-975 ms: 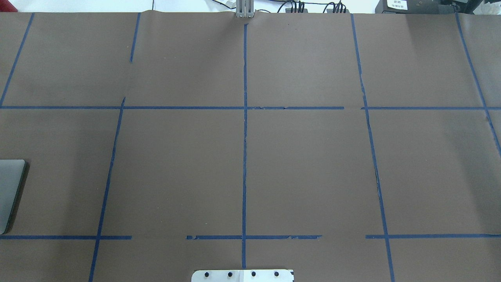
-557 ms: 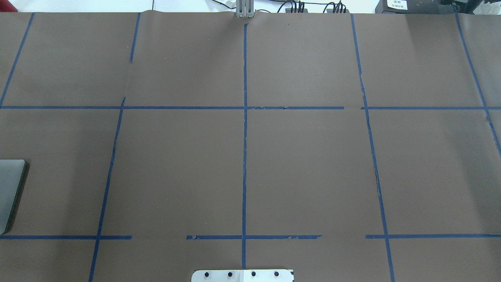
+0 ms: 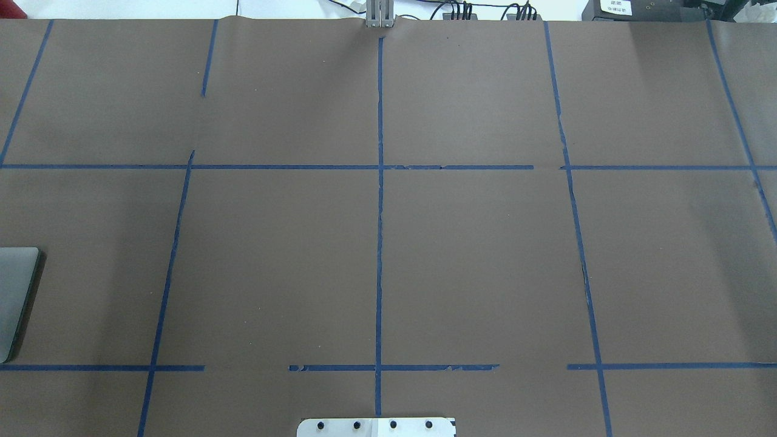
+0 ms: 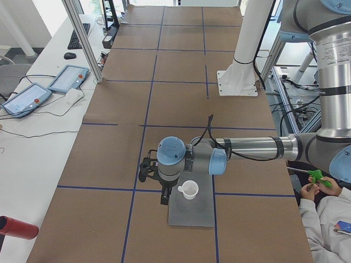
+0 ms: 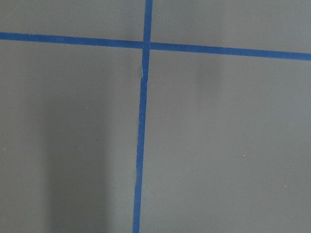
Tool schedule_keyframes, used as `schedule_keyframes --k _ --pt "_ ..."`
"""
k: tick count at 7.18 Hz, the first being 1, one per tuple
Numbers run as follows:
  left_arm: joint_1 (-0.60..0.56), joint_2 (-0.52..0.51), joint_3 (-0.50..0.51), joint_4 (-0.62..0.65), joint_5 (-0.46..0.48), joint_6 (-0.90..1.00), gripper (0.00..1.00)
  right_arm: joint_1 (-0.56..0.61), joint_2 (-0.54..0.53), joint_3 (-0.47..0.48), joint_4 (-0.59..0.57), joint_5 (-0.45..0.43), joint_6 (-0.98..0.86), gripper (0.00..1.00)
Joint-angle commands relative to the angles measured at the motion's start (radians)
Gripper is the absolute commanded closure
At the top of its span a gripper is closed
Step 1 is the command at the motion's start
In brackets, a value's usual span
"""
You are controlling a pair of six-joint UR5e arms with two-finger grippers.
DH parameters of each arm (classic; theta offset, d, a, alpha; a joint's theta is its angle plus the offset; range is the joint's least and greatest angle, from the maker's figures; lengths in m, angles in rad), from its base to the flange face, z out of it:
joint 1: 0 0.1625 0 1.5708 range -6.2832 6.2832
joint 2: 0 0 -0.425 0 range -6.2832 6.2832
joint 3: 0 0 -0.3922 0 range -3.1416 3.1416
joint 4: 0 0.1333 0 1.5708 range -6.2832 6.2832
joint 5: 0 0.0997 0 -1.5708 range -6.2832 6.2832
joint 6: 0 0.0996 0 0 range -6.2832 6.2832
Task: Place cup on laptop
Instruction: 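Raise the open left gripper up away from the mug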
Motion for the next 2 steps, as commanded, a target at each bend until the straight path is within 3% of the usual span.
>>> schedule_keyframes --k 1,2 --pt "0.000 -0.001 0.000 0.001 -0.001 0.000 0.00 0.000 0.000 0.000 0.000 0.000 0.000 0.00" --pt "0.000 -0.001 0.000 0.001 0.000 0.000 0.00 0.000 0.000 0.000 0.000 0.000 0.000 0.00"
